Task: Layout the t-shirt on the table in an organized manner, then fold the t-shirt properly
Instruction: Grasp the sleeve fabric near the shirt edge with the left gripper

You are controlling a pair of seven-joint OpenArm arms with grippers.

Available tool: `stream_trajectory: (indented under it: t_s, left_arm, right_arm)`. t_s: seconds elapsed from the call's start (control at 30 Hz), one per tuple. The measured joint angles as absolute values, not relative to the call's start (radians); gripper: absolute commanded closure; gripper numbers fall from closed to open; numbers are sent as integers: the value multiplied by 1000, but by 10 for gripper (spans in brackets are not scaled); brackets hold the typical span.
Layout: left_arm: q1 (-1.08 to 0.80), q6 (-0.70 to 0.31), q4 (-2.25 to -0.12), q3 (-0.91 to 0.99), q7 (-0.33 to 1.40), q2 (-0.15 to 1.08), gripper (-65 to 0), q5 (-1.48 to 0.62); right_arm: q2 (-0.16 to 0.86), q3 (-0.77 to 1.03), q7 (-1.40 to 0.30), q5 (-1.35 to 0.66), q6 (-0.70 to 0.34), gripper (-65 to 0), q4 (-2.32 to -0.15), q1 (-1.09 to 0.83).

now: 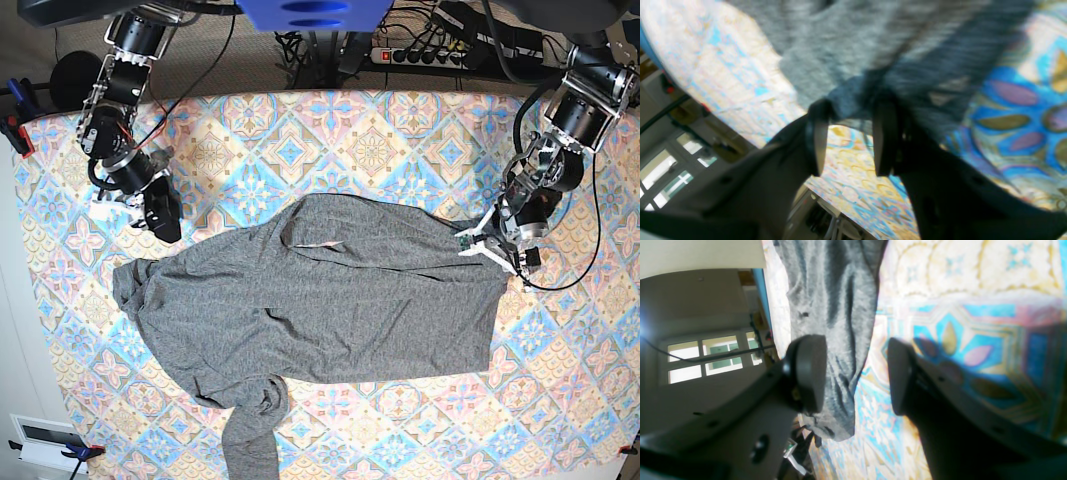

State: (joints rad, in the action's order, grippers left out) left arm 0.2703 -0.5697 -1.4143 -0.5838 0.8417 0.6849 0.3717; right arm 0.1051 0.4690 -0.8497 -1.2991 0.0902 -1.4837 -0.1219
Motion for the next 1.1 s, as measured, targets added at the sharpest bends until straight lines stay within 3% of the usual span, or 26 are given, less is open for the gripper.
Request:
stream_trajectory:
  t_s: [0.3,0.57,0.97,1.1]
  left_arm:
    - [274,-569,-1413,-584,845,683,-222,374]
    - [274,-570,-1412,-582,842,654,0,377]
    - [277,-569,-1412,-576,841,658,0,386]
    - [257,-569,-1530,-483,857,665,0,386]
  right_arm:
    - [105,469,-850,-1299,91,-280,-1484,-122]
    - [106,469,-849,-1299,91,-280,-1484,-122]
    - [106,467,-899,-1302,89,-280,-1512,-143]
    - [103,469,-902,-1295,94,-280,-1531,-163]
